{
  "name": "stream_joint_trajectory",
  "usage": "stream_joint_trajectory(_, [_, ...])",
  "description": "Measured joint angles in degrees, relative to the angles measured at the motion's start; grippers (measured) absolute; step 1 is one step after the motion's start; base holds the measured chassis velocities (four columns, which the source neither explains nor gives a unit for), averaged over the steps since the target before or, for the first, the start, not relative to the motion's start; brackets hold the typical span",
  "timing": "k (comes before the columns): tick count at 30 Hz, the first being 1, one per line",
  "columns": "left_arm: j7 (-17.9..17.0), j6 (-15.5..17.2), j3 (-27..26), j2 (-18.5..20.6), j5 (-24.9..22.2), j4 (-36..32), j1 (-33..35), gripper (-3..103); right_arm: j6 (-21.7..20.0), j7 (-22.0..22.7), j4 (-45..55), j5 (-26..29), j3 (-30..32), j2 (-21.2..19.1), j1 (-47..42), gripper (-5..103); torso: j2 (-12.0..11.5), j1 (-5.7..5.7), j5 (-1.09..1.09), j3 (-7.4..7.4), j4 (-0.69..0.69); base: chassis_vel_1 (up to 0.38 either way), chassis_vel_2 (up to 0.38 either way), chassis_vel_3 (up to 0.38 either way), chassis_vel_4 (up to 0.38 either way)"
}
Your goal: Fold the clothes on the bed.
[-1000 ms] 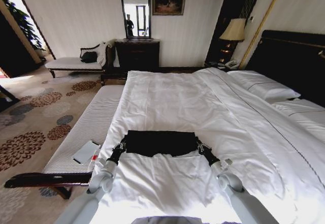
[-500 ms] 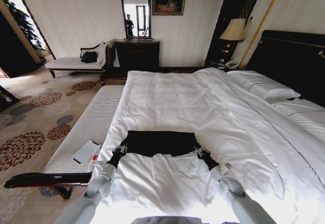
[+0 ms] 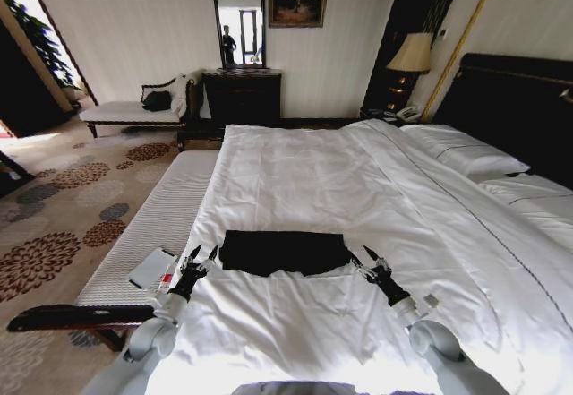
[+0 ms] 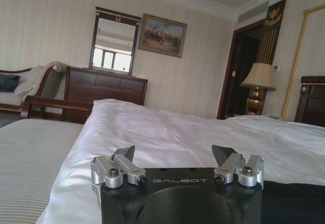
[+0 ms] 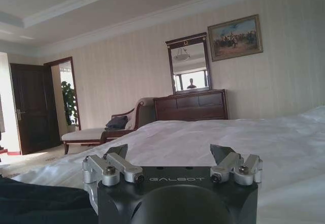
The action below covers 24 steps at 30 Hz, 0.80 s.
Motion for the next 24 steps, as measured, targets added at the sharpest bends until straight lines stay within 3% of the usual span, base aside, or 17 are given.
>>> stream_joint_trajectory(3, [0.1,1.0,-0.2,0.5,2.2,-3.0,2.2,99,-3.0,0.8,-0.1,1.6,-2.3,-2.5,4.2,97,0.0,0.02,0.01,0.01,0.02,0.0,0.0,0.0,0.0])
stream_joint_trajectory(8, [0.2,1.8,0.9,0.9,3.7,-5.8,3.7,100,-5.3,1.2,-4.0,1.5,-7.0,-4.5,12.5,100,0.0,0.01,-0.01,0.01,0.04,0.0,0.0,0.0,0.0])
stream_joint_trajectory(9, [0.4,1.8,1.2,1.1,4.4,-6.0,4.0,100,-5.8,1.2,-5.2,1.5,-8.5,-4.9,14.5,100,0.0,0.01,-0.01,0.01,-0.07,0.0,0.0,0.0,0.0])
stream_joint_trajectory(12, [0.4,1.8,1.3,1.2,5.6,-6.7,5.0,100,-6.3,1.2,-8.7,1.0,-13.0,-5.6,20.2,100,0.0,0.02,0.0,0.01,0.0,0.0,0.0,0.0,0.0])
stream_joint_trajectory(17, [0.4,1.8,0.8,1.2,5.7,-8.0,6.9,100,-6.7,0.5,-14.5,-1.1,-22.8,-4.7,28.3,100,0.0,0.01,0.0,0.01,0.01,0.0,0.0,0.0,0.0])
stream_joint_trajectory(24, [0.6,1.9,-0.1,1.2,5.2,-8.9,8.2,100,-6.6,-0.5,-19.5,-4.7,-31.2,-3.0,36.0,100,0.0,0.01,-0.01,0.01,0.0,0.0,0.0,0.0,0.0])
